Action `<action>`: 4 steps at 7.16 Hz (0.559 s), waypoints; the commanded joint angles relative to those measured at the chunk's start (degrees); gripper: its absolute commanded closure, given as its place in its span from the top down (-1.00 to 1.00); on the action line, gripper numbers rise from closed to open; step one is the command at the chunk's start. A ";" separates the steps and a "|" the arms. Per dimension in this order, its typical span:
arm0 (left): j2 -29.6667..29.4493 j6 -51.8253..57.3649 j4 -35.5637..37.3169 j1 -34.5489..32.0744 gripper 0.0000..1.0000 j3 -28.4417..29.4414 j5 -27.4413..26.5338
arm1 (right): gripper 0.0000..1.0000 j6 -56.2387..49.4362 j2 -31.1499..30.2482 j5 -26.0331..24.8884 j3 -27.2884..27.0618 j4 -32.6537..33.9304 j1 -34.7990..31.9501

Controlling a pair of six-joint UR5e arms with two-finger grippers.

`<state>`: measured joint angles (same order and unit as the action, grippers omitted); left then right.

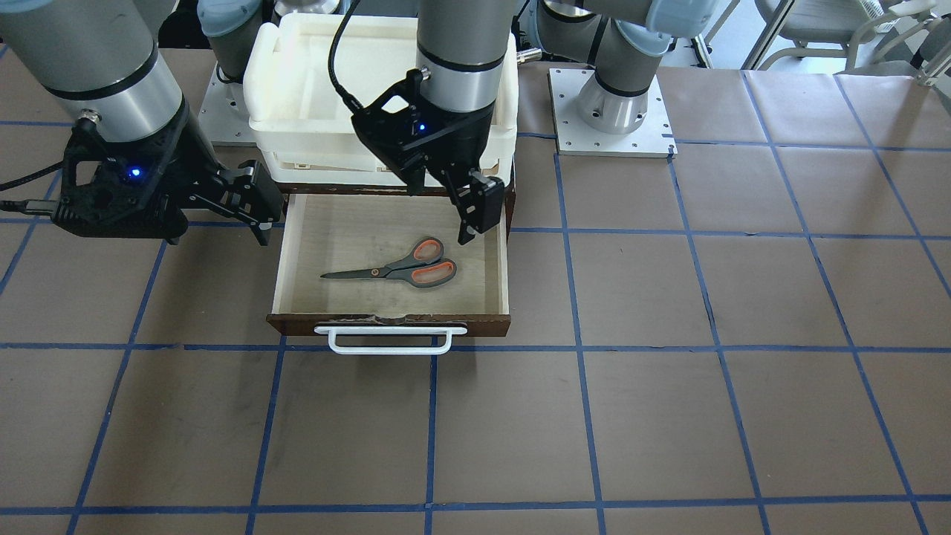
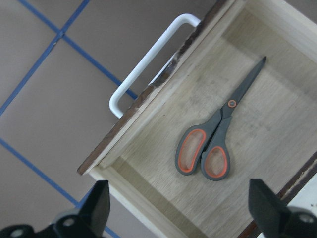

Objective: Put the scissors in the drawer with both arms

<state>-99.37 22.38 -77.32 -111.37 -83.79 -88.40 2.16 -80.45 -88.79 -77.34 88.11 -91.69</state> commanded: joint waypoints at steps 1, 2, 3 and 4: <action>5.30 -11.18 -1.77 6.92 1.00 -1.02 -1.16 | 1.00 0.21 -0.05 -0.42 -0.01 -0.56 -0.07; 7.67 -12.44 -8.13 8.78 1.00 -0.42 -3.08 | 1.00 0.30 -0.05 -0.50 -0.01 -0.31 -0.07; 10.31 -19.41 -11.68 9.32 1.00 -0.85 -4.58 | 1.00 0.39 -0.05 -2.07 -0.01 -0.39 -0.07; 11.90 -23.92 -15.97 9.59 1.00 -1.03 -6.07 | 1.00 0.39 -0.14 -5.74 -0.01 -0.13 -0.15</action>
<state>-89.83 4.38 -88.27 -102.51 -84.58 -92.66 2.50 -80.54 -91.25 -77.34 87.79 -91.78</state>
